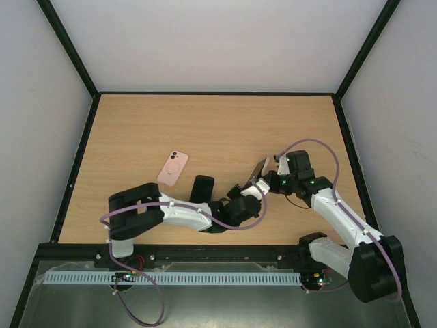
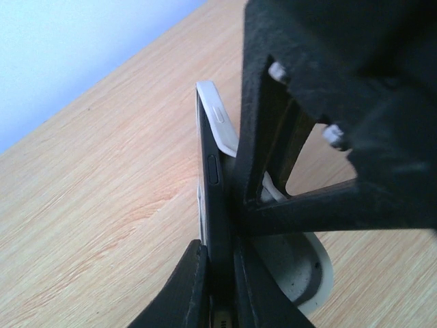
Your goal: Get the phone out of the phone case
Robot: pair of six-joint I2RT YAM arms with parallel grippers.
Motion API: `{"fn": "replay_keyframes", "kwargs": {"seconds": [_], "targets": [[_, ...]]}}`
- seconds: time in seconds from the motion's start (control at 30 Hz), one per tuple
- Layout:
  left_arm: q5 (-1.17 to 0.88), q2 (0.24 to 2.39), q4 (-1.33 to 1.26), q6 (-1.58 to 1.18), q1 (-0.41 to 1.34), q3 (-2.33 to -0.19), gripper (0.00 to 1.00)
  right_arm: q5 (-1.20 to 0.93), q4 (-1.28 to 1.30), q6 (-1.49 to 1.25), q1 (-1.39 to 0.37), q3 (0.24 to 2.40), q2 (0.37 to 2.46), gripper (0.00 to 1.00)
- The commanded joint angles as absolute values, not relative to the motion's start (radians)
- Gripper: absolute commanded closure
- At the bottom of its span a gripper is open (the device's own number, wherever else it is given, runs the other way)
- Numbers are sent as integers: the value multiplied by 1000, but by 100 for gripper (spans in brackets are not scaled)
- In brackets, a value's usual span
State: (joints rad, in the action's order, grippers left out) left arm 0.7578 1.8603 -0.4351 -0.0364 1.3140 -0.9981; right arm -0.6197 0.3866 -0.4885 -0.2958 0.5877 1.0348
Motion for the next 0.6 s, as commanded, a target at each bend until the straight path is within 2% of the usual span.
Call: {"fn": "replay_keyframes", "kwargs": {"seconds": [0.0, 0.23, 0.57], "targets": [[819, 1755, -454, -134, 1274, -977, 98, -571, 510, -381, -298, 644, 1004, 98], [860, 1660, -399, -256, 1244, -950, 97, -561, 524, -366, -298, 649, 996, 98], [738, 1531, -378, -380, 1186, -862, 98, -572, 486, -380, -298, 631, 978, 98]]}}
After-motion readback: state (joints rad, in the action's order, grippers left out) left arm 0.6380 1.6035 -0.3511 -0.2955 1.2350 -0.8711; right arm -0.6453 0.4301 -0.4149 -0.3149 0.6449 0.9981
